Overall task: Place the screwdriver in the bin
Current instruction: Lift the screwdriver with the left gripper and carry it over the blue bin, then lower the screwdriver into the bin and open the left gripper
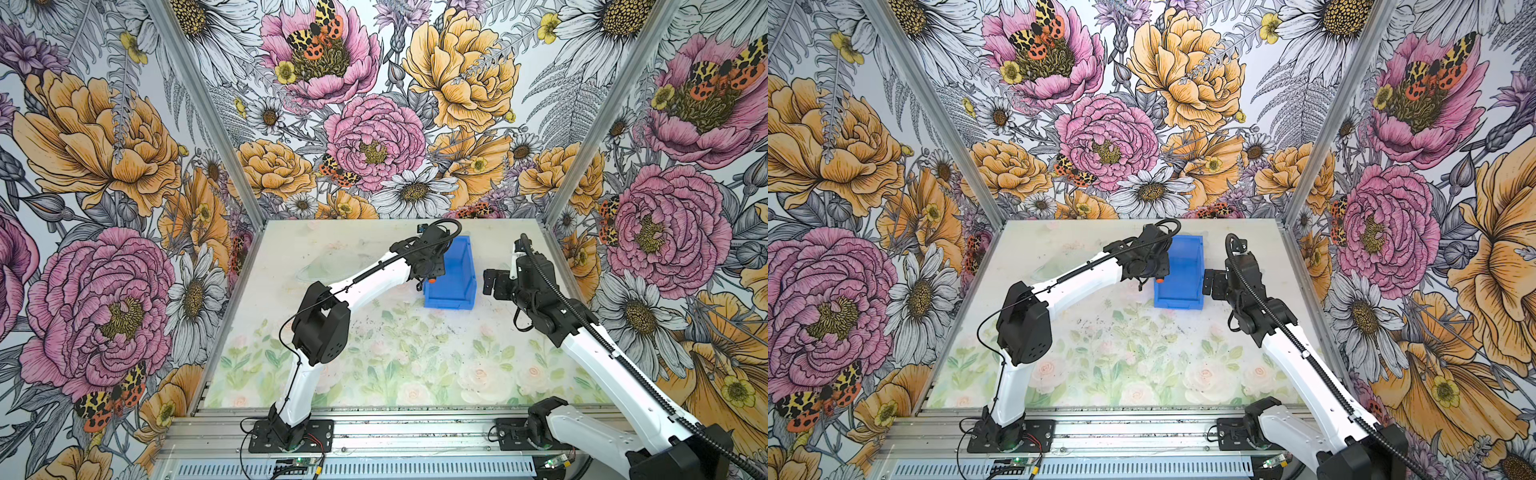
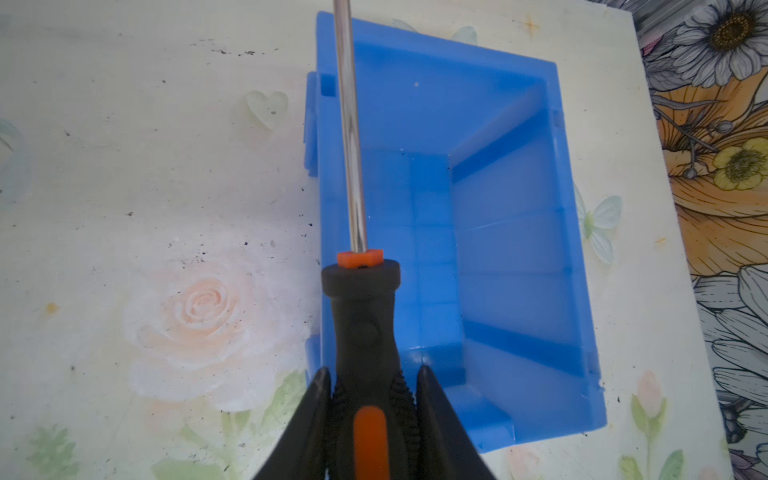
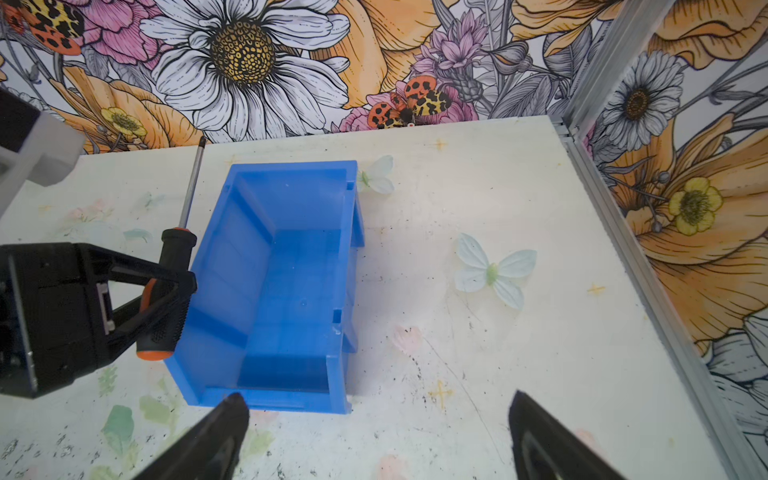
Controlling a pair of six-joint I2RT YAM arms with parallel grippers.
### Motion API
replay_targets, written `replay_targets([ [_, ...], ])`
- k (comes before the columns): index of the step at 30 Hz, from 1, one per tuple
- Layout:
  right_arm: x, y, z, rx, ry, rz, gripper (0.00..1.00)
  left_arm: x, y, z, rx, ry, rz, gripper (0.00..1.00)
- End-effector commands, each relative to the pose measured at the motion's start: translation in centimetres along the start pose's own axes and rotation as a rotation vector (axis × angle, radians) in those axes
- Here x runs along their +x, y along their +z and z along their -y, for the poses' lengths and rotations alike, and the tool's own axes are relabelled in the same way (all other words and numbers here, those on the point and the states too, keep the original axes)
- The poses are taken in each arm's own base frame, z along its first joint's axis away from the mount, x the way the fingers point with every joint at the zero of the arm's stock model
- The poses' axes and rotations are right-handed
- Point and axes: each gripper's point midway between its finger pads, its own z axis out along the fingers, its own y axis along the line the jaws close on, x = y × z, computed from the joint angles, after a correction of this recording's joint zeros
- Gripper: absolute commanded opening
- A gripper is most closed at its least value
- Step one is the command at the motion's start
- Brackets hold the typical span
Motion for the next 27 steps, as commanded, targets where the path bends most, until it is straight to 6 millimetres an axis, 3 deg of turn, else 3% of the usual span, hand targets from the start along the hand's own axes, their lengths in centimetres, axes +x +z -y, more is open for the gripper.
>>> replay_targets([
  [1,0.0,0.2,1.4,0.068,0.031,0.016,0.98,-1.0,-0.9,3.1,0.095,0.024,0.028,0.08],
  [8,0.2,0.3,1.8,0.089,0.027,0.014,0.98,0.0,1.5,4.8,0.122,0.025,-0.005,0.08],
  [13,0.1,0.1,1.9,0.100,0.016,0.018,0.98,0.8,3.8,4.7,0.104,0.016,-0.023,0.08],
  [27,0.2,-0.1,2.6,0.153,-0.012,0.032,0.97,3.2,5.7,3.8,0.052,0.007,-0.061,0.08],
])
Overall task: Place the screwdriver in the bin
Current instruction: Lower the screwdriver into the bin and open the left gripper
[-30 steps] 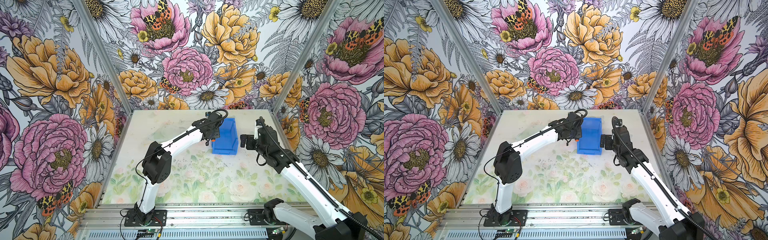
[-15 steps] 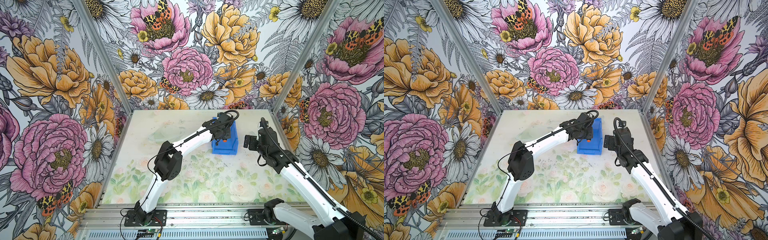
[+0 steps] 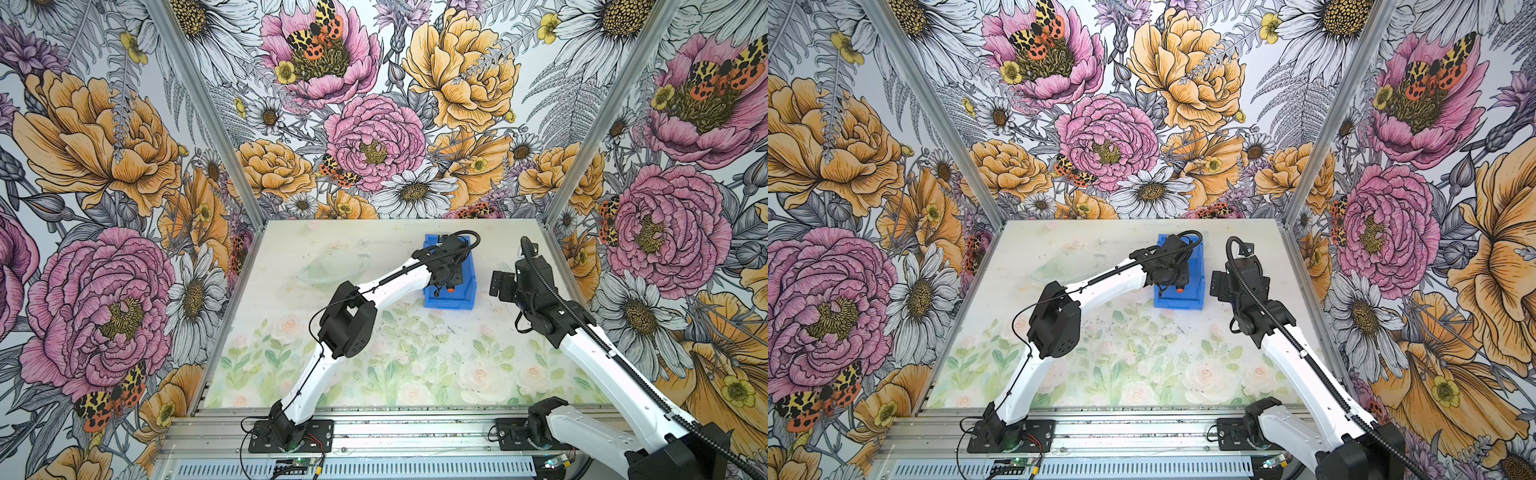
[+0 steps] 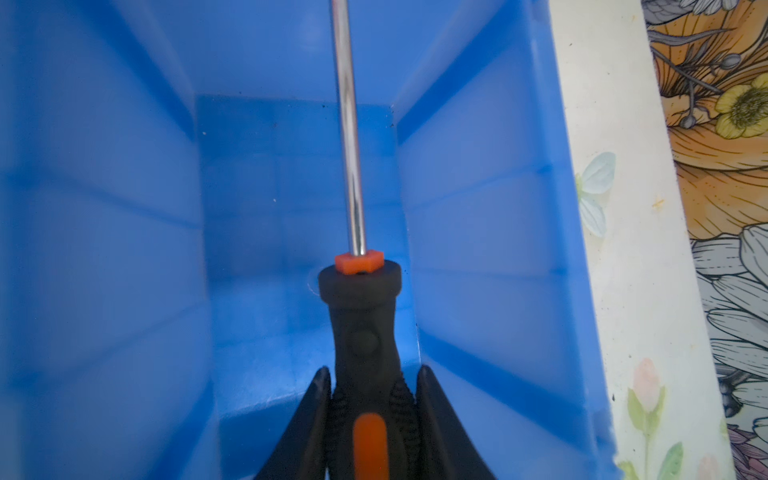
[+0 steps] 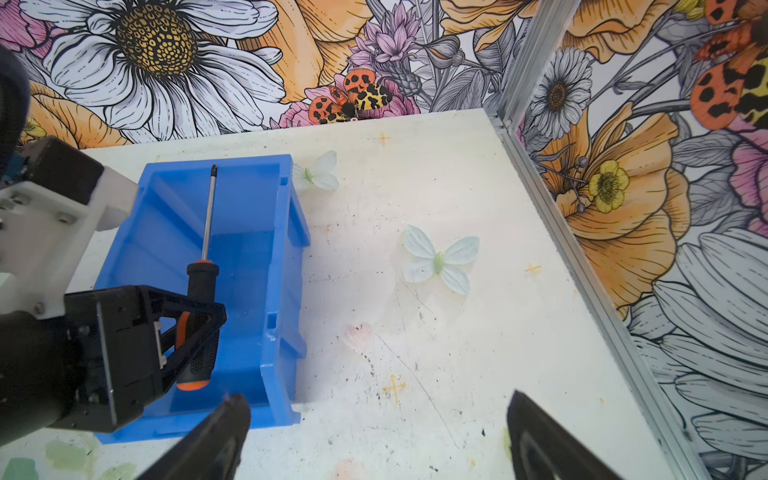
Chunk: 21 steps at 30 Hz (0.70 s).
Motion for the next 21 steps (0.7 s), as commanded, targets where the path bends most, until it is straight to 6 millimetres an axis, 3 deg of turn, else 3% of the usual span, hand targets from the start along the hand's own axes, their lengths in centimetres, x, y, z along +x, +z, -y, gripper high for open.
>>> replay_targets([
  [1,-0.3,-0.3,0.4,0.028,-0.010,0.023,0.97,0.3,0.2,0.3,0.002,-0.012,0.004,0.08],
  [11,-0.3,-0.4,0.3,0.033,-0.020,0.028,0.97,1.6,0.6,0.4,-0.002,0.005,-0.021,0.07],
  [21,-0.3,-0.5,0.4,0.032,-0.018,0.031,0.97,2.5,1.8,-1.2,-0.059,0.006,-0.036,0.07],
])
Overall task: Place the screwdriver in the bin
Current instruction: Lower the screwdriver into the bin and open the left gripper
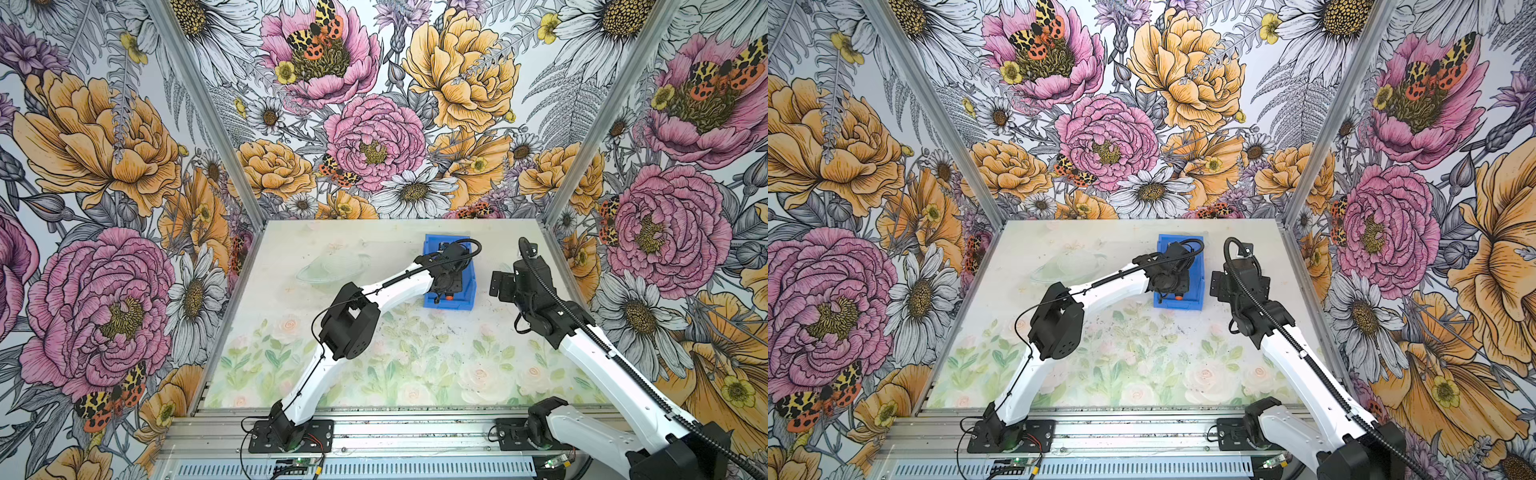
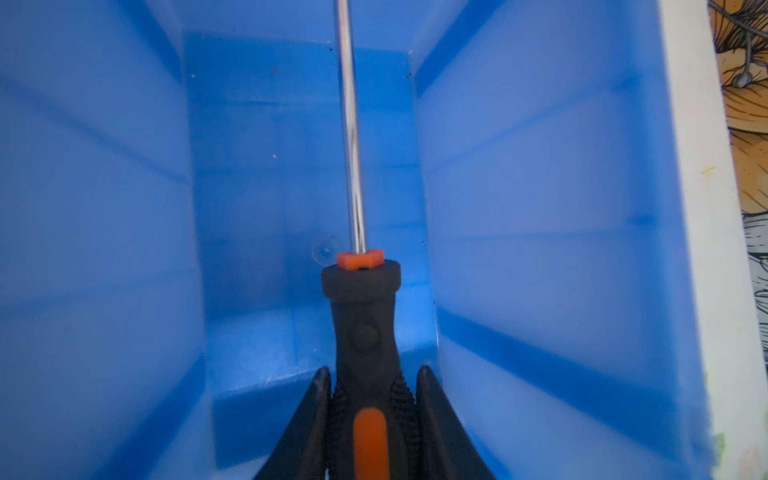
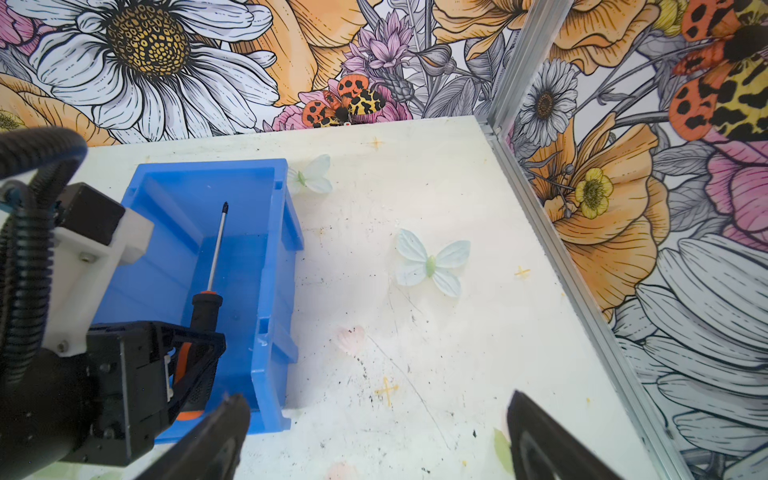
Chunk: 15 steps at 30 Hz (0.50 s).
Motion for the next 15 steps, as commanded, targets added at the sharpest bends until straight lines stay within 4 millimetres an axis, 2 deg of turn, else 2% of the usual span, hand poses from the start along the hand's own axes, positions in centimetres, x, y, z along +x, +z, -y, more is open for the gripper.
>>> replay_targets([
  [1,-0.2,-0.4,0.1,0.005,-0.005,0.022,0.97,0.3,1.2,-0.8,-0.043,-0.014,0.000,0.07],
  [8,-0.1,-0.5,0.3,0.010,-0.004,0.023,0.97,1.8,2.9,-2.6,-0.134,-0.006,-0.029,0.10],
  [15,0.0,-0.5,0.3,0.007,-0.003,0.023,0.97,1.5,3.3,-3.0,-0.169,0.008,-0.012,0.12],
])
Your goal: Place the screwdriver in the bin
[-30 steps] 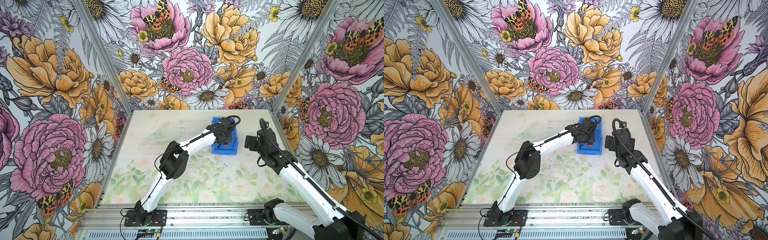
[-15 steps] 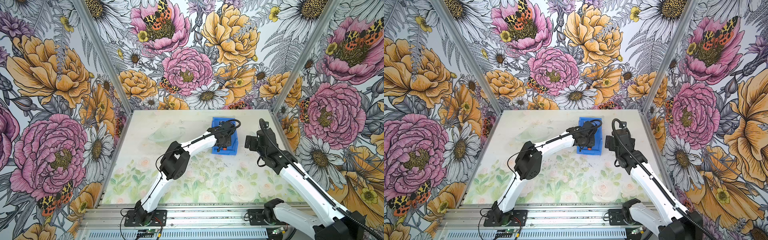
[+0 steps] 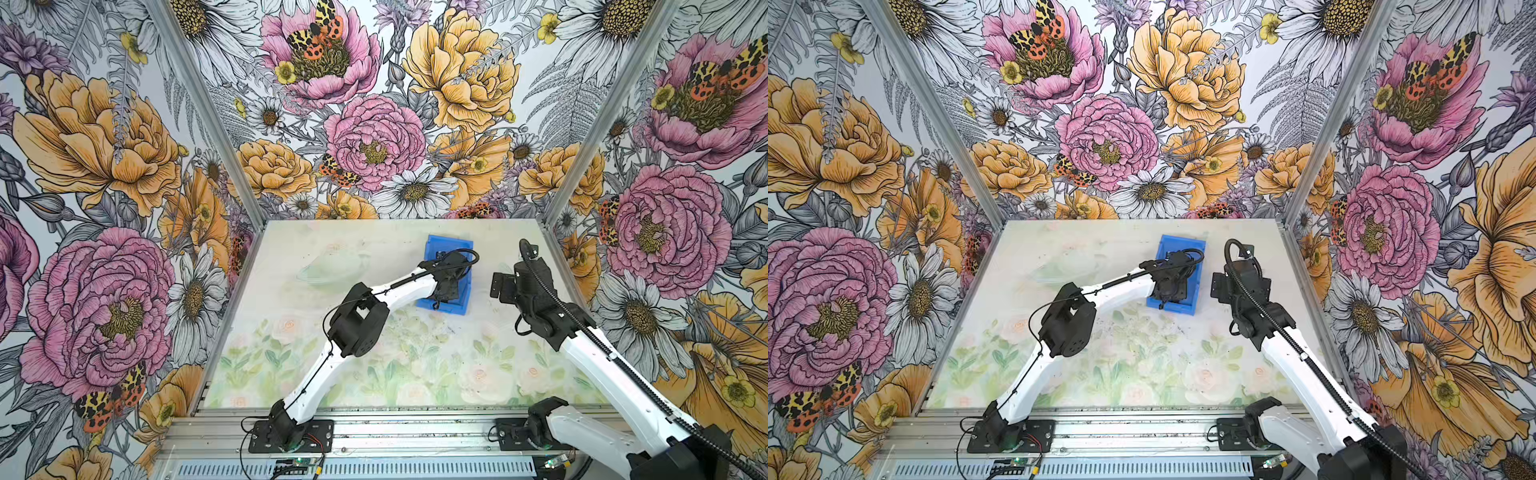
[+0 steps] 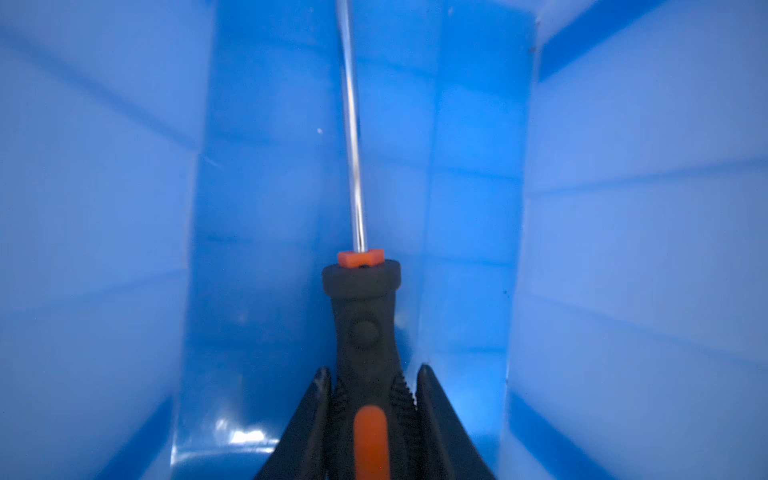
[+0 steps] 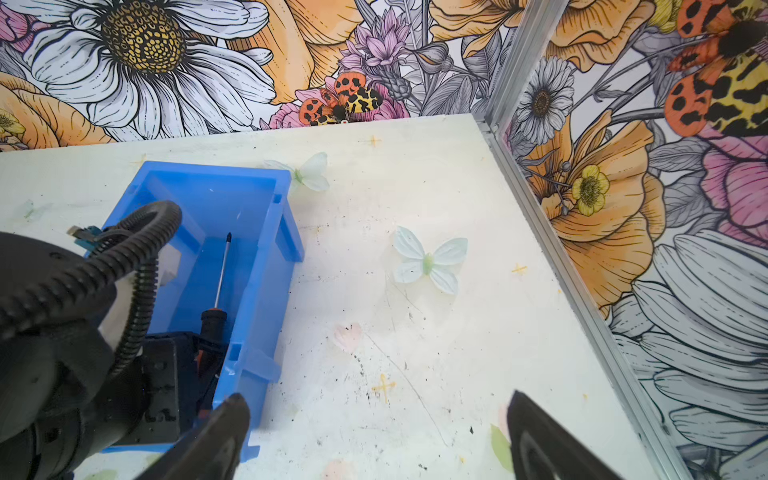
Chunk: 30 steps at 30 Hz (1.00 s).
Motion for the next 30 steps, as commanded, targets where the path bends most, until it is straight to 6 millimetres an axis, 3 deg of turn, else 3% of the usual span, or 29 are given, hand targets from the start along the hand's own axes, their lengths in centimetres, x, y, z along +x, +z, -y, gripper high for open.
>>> replay_targets([
  [1,-0.4,-0.4,0.1,0.006,-0.002,0.023,0.97,-0.2,0.0,-0.5,-0.054,0.017,0.021,0.13],
  [7,-0.5,-0.5,0.2,0.011,-0.002,0.029,0.97,0.2,0.6,-0.9,-0.073,0.021,0.010,0.18],
  [11,-0.5,-0.5,0.3,0.014,-0.003,0.030,0.97,-0.3,0.2,-0.7,-0.068,0.026,0.024,0.37],
  [15,-0.6,-0.7,0.4,0.019,-0.005,0.036,0.97,-1.0,-0.6,-0.2,-0.045,0.016,0.035,0.39],
  [18,-0.6,-0.7,0.6,0.025,-0.004,0.039,0.97,-1.9,-1.5,0.1,-0.034,0.015,0.059,0.40],
  [24,-0.9,-0.8,0.9,0.039,-0.007,0.048,0.98,-3.4,-3.7,0.5,-0.015,0.014,0.100,0.57],
  [30,-1.0,-1.0,0.9,0.005,0.035,0.047,0.98,-4.4,-6.7,0.7,-0.011,0.044,0.148,0.66],
])
